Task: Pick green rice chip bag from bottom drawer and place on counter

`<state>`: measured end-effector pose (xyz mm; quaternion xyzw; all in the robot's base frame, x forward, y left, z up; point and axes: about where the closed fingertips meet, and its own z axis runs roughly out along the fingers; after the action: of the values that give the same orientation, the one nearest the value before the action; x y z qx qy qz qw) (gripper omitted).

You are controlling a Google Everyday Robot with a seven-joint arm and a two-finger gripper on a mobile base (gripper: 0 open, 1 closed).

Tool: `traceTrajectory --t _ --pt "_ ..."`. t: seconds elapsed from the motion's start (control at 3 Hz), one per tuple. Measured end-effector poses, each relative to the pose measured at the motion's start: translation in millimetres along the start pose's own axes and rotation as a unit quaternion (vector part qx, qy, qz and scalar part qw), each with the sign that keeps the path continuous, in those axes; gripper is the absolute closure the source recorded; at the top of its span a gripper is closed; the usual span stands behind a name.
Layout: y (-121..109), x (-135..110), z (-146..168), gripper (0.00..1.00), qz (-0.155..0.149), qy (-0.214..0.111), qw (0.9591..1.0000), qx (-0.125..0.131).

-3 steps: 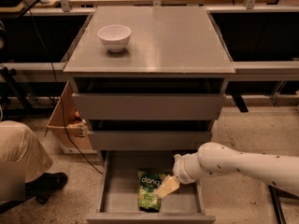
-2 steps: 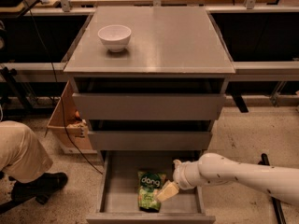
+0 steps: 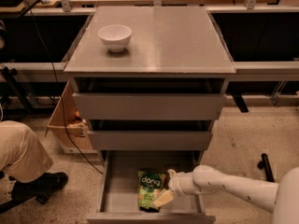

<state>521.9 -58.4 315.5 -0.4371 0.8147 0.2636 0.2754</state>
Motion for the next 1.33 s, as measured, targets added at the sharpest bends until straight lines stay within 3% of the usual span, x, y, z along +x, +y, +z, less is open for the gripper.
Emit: traceTrajectory --t 0.67,1.33 --pt "-1 2 6 0.00 0.008 -0.007 0.9999 -0.001" --pt "-27 10 73 0.00 0.026 -0.037 0.9989 0.007"
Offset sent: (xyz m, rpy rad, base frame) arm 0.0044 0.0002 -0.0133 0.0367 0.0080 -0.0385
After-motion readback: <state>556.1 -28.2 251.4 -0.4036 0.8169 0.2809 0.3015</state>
